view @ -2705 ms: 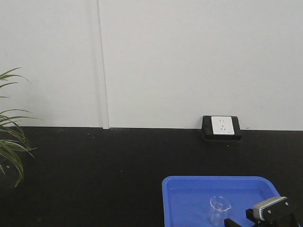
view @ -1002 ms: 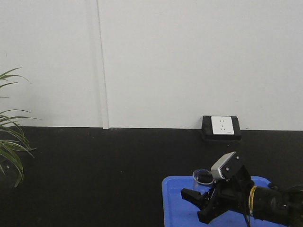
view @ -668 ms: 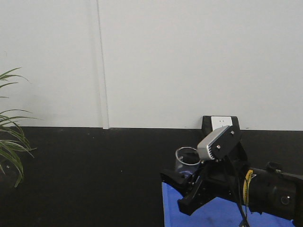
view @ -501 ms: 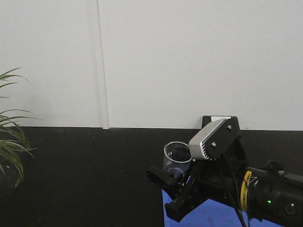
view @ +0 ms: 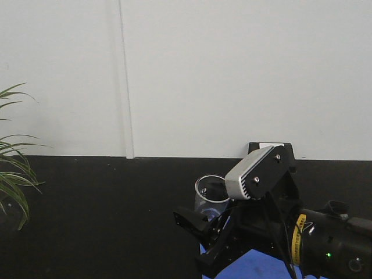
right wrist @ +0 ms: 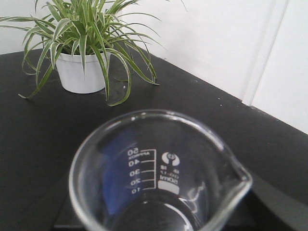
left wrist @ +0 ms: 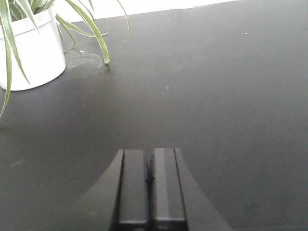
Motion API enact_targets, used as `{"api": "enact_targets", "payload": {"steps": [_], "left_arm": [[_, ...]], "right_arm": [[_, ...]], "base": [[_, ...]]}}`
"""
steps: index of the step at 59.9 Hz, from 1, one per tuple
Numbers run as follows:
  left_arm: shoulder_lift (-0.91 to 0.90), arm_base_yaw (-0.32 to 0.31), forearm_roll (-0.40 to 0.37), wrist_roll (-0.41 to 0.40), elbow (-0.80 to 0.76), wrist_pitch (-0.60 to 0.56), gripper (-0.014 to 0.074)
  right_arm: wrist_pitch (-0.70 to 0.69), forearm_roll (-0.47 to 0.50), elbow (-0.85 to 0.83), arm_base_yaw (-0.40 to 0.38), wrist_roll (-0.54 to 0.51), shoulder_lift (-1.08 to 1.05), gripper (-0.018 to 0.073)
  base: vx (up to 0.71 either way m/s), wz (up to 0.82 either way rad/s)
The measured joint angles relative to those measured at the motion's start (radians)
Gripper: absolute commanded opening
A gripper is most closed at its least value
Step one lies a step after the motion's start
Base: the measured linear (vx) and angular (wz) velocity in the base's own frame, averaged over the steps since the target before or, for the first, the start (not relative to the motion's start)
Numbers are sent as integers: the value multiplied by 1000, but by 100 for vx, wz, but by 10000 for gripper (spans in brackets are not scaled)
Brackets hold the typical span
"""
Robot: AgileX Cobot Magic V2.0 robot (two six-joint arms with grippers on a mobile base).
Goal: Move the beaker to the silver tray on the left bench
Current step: 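Lift the glass beaker up out of the blue tray with the right gripper, then hold the beaker in the right gripper while the base turns to the other bench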
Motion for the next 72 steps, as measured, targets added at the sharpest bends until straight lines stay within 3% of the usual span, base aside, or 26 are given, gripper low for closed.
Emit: {"api": "enact_targets", "payload": {"steps": [72], "left_arm": [[0, 0, 0, 0, 0, 0, 1]], "right_arm": [[6, 2, 0, 0, 0, 1, -14]], "base": [[-5, -3]]}}
